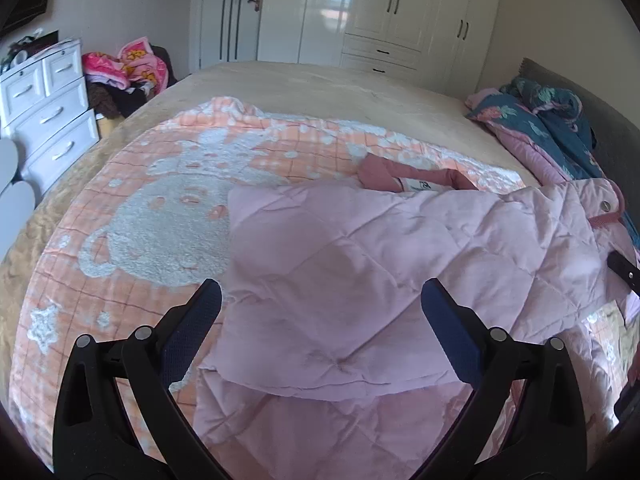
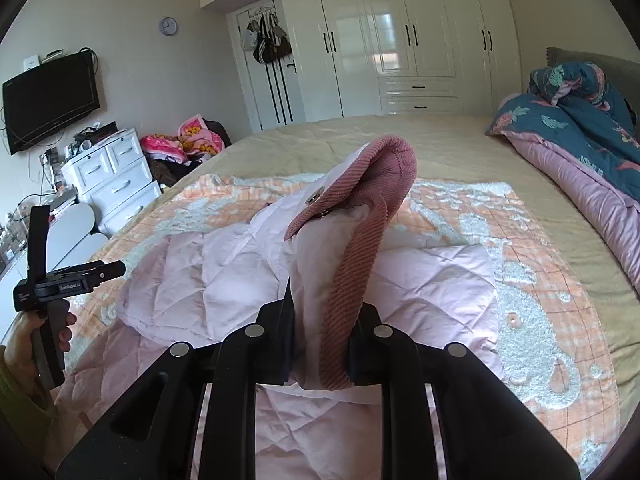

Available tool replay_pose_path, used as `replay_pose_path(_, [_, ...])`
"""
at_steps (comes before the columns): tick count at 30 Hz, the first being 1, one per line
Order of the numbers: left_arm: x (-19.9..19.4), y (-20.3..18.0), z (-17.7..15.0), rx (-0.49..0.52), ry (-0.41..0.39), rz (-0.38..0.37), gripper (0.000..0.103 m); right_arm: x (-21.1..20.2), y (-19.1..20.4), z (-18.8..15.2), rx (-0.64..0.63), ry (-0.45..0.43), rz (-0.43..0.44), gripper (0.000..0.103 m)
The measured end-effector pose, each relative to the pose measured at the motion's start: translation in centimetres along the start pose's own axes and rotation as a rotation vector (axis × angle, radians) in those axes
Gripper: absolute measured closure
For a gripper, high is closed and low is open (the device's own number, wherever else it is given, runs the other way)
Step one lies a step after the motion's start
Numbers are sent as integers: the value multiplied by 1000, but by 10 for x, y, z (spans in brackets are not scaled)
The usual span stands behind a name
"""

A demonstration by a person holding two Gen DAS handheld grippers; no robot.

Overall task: Fold large clothes
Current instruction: 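Straighten the ribbed cuff with the right gripper and release it flat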

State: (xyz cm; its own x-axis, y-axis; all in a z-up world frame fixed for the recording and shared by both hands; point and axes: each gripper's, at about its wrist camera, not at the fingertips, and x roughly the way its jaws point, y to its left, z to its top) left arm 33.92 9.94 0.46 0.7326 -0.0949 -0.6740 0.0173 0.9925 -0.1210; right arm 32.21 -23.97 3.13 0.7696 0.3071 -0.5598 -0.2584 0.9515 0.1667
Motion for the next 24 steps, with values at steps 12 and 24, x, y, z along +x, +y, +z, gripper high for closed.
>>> replay_pose_path(12, [12, -29, -13, 77, 39, -61, 12, 32, -20, -23, 76, 102, -37, 85])
replay_pose_path(24, [39, -25, -29, 31, 145, -98, 24, 43, -22, -31, 79, 162, -96, 71])
